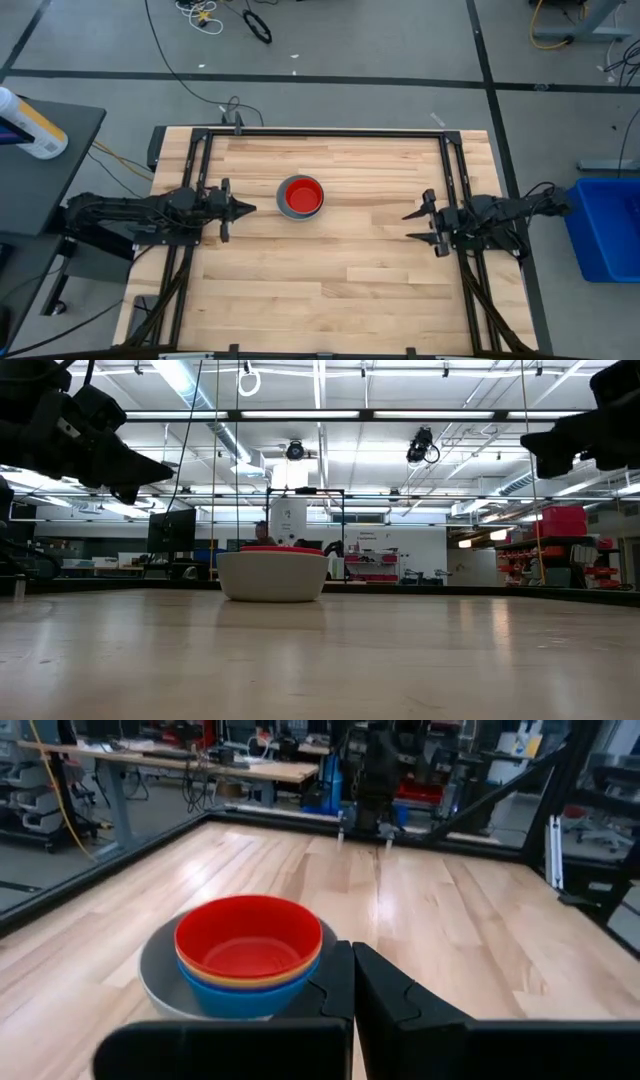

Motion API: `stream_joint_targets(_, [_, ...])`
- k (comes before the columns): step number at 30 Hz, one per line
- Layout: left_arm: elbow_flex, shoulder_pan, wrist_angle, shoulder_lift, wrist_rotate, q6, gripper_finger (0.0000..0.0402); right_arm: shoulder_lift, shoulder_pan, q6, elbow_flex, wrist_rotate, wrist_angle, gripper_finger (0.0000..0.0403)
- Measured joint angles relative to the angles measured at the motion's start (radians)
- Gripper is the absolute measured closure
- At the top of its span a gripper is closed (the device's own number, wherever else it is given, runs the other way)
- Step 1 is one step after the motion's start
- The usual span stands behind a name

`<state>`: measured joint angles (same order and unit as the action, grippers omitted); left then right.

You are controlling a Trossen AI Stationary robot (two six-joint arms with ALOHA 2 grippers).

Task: Nest bowls inside each other
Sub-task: Return to Home Position

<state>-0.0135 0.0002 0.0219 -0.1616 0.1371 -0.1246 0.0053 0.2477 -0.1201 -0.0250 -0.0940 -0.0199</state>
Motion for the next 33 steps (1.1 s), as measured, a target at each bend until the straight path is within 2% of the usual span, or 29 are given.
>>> stream_joint_targets(3, [0.000,0.000,0.000,-0.002,0.004,0.005,0.0401,0.038,-0.002,0.053,-0.004,0.031,-0.014,0.0177])
stream_joint_targets(6, [0.000,0.000,-0.001,-0.006,0.007,0.004,0.0402,0.055,-0.004,0.116,-0.034,0.061,-0.106,0.0171])
stream_joint_targets(11, [-0.001,0.000,-0.005,-0.011,0.020,0.005,0.0402,0.049,-0.005,0.155,-0.060,0.027,-0.205,0.0160])
stream_joint_targets(19, [-0.006,0.000,-0.018,-0.011,0.027,-0.001,0.0402,0.009,-0.005,0.121,-0.060,-0.009,-0.201,0.0143])
stream_joint_targets(27, [-0.007,0.000,-0.018,-0.008,0.041,0.002,0.0402,-0.002,-0.004,0.129,-0.060,0.050,-0.205,0.0132])
stream_joint_targets(33, [-0.009,0.000,-0.029,0.061,-0.012,0.013,0.0402,-0.002,-0.005,0.113,-0.060,0.038,-0.202,0.0127])
